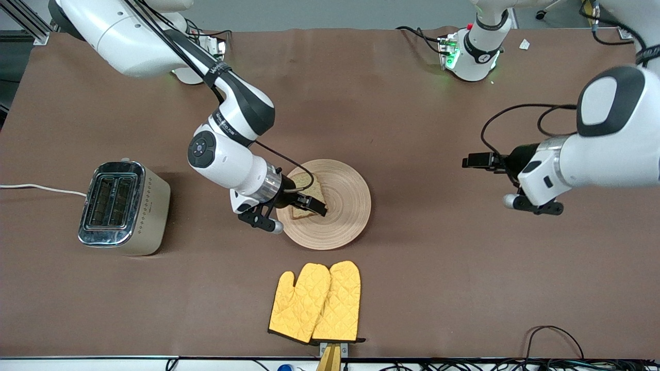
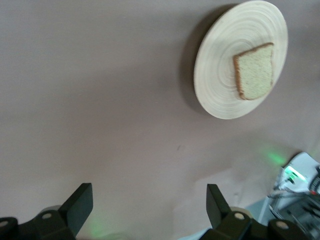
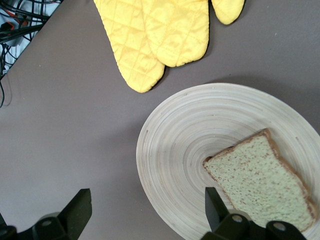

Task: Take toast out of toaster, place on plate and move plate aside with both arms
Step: 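Release the toast onto the plate while the left gripper reaches the plate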

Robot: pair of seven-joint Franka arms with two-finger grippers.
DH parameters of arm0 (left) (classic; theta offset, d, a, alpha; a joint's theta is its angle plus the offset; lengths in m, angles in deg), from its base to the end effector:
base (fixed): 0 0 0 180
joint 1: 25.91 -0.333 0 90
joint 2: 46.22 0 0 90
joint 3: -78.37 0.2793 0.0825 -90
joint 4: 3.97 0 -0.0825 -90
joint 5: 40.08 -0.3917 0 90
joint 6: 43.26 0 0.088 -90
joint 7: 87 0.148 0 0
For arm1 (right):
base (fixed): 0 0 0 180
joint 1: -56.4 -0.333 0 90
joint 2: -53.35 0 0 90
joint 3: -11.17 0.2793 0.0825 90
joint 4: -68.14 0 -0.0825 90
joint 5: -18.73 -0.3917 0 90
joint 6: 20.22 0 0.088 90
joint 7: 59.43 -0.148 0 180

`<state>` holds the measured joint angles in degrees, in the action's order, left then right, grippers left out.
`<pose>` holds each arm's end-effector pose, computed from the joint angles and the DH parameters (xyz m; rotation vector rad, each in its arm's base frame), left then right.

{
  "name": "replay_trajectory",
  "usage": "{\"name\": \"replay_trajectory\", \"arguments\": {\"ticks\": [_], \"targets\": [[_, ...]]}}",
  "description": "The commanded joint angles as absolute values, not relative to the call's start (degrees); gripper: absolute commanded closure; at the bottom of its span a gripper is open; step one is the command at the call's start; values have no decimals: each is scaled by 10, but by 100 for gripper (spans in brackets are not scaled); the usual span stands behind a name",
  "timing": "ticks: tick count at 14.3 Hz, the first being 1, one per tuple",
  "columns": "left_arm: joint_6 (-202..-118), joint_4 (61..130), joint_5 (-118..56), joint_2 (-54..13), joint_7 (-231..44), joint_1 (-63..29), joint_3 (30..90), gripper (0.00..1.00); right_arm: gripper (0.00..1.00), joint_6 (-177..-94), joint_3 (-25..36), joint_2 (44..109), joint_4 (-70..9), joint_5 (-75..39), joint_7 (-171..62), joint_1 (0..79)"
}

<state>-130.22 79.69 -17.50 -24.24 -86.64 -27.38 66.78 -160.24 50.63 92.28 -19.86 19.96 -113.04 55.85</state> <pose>0.6023 -0.1540 0.3865 2.6524 -0.1826 -0.4815 0.6041 0.4133 0.2965 -2.5626 0.5410 0.0203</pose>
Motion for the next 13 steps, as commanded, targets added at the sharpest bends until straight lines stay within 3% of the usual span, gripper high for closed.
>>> {"name": "replay_trajectory", "arguments": {"ticks": [1, 5, 6, 13], "targets": [[-1339, 788, -135, -193, -811, -278, 666, 0, 0, -1601, 514, 912, -206, 210, -1137, 573], [-1412, 788, -23, -120, -701, -270, 665, 13, 0, -1544, 478, 881, -205, 252, -1100, 596], [-1420, 788, -11, -105, -678, -266, 664, 23, 0, -1521, 460, 859, -208, 268, -1077, 595], [-1537, 796, 54, -44, -661, -189, 664, 37, 0, -1291, 319, 707, -212, 268, -824, 599]]}}
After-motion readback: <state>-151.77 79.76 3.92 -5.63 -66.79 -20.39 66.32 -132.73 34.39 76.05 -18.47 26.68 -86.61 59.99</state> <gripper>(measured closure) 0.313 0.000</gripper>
